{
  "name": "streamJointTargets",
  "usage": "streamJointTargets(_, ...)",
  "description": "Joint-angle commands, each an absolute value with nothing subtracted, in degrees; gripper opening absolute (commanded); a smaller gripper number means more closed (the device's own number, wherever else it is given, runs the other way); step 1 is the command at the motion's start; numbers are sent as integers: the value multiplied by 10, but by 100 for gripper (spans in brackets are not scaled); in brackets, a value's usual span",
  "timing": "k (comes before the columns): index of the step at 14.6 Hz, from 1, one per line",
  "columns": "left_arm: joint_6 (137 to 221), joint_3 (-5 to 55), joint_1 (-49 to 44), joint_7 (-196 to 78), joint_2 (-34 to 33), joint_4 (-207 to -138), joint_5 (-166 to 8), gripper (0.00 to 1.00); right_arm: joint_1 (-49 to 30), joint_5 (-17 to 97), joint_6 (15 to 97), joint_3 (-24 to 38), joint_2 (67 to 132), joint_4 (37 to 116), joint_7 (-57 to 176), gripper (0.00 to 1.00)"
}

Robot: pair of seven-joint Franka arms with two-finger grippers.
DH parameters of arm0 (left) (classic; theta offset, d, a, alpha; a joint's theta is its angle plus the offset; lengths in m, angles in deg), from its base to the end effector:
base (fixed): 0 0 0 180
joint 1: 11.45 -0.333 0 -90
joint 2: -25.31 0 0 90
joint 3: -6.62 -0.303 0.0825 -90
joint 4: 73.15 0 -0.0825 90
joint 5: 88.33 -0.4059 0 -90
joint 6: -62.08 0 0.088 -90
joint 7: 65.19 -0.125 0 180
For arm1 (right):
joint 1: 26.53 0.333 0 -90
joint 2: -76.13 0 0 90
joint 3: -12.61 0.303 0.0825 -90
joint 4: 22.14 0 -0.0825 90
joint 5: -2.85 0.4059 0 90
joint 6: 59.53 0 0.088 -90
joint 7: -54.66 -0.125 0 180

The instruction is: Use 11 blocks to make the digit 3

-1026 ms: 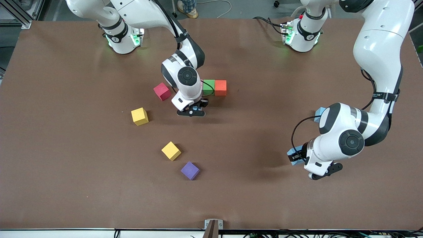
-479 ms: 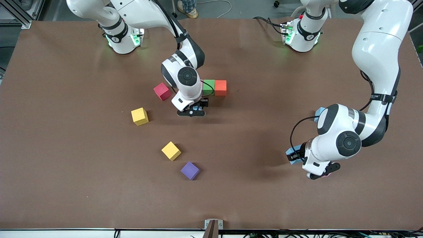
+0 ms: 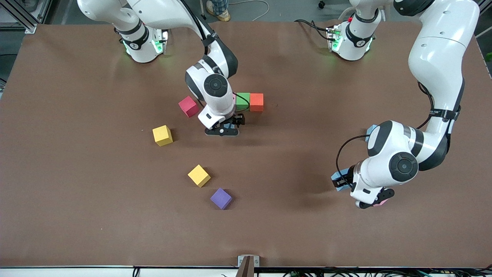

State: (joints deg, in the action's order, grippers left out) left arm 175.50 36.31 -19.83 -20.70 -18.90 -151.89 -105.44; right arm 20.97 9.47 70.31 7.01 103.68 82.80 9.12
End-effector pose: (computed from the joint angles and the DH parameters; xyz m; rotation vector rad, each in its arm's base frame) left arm 0.7087 -0.1790 0.2537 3.0407 0.5982 -0.1591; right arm 0.4799 0.4397 0.2226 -3.1330 0.2031 0.0937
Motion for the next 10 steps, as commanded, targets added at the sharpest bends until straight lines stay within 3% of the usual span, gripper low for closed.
streamJointTargets(1, 1748, 382, -197, -167, -179, -1520, -1045, 8, 193, 94, 680, 71, 982, 851, -15, 100)
streamJointTargets(5, 1748, 400, -196, -122, -178, -1520, -1045, 8, 192, 73, 676, 30, 922, 912, -56, 100)
streamJointTargets(10, 1749, 417, -193, -77, -181, -1520, -1046, 8, 155, 40, 678, 28, 856, 1011, -111, 100)
